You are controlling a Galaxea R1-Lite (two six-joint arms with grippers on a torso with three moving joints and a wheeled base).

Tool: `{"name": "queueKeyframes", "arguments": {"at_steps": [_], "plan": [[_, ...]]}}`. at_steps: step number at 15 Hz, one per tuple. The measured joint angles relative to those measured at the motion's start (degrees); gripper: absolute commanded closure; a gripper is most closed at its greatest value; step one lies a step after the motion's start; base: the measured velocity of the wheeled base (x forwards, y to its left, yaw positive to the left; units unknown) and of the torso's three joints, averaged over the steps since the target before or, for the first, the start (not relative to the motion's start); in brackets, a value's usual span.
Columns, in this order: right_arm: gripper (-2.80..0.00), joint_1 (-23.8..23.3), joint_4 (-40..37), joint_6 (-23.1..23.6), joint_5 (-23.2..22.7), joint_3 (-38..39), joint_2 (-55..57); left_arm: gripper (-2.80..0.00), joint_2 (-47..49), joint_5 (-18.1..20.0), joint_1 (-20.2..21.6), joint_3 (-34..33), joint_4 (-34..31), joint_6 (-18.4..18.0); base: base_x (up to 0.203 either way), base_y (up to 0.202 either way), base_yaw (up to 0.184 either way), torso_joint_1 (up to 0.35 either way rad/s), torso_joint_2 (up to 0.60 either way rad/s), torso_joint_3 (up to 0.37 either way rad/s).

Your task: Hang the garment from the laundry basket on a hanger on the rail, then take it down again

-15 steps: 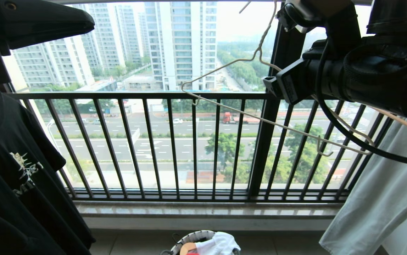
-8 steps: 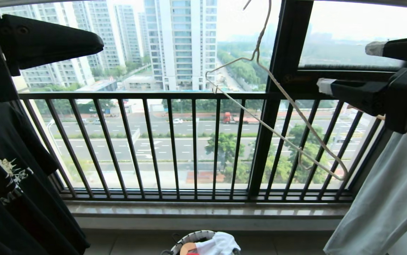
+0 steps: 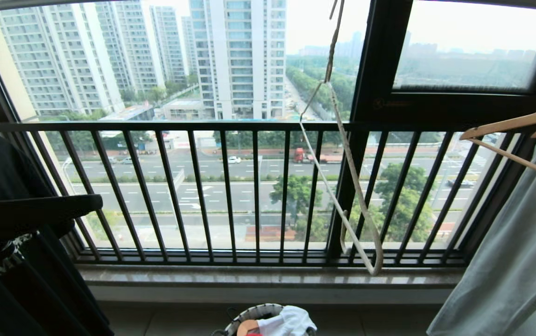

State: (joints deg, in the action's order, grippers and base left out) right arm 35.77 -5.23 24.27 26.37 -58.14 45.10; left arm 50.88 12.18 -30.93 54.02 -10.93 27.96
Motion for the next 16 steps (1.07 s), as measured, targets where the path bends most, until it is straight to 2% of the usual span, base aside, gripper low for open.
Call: {"name": "queueKeyframes", "arguments": {"at_steps": [3,7,9,11,13,14,16], "plan": [[0.0,-8.6,-0.1,-0.3,-0.6,6.8,-10.5,0.0,-13.2,-1.9,5.3,-8.9,-1.3,-4.6,0.0,0.0,0.0,0.0,0.0,0.0],[0.0,-20.2,-3.3,-2.0,1.0,10.4,-20.8,0.0,-27.9,-6.4,21.3,-13.7,-6.2,-7.8,0.0,0.0,0.0,0.0,0.0,0.0],[0.0,-22.5,-6.6,-2.6,3.1,11.6,-24.9,0.0,-33.3,-7.3,27.4,-15.8,-6.7,-8.7,0.0,0.0,0.0,0.0,0.0,0.0],[0.0,-23.2,-8.9,-7.3,7.3,13.1,-27.6,0.0,-39.1,-7.7,29.4,-20.3,-7.0,-12.2,0.0,0.0,0.0,0.0,0.0,0.0],[0.0,-23.5,-13.5,-12.2,12.8,15.3,-28.8,0.0,-44.7,-8.0,30.2,-26.1,-7.1,-18.6,0.0,0.0,0.0,0.0,0.0,0.0],[0.0,-23.7,-14.8,-13.0,15.0,16.1,-29.1,0.0,-46.6,-8.5,30.4,-28.3,-7.0,-21.6,0.0,0.0,0.0,0.0,0.0,0.0],[0.0,-25.5,-15.4,-13.3,17.4,16.8,-29.4,0.0,-49.0,-10.9,30.6,-31.5,-6.8,-23.9,0.0,0.0,0.0,0.0,0.0,0.0]]}}
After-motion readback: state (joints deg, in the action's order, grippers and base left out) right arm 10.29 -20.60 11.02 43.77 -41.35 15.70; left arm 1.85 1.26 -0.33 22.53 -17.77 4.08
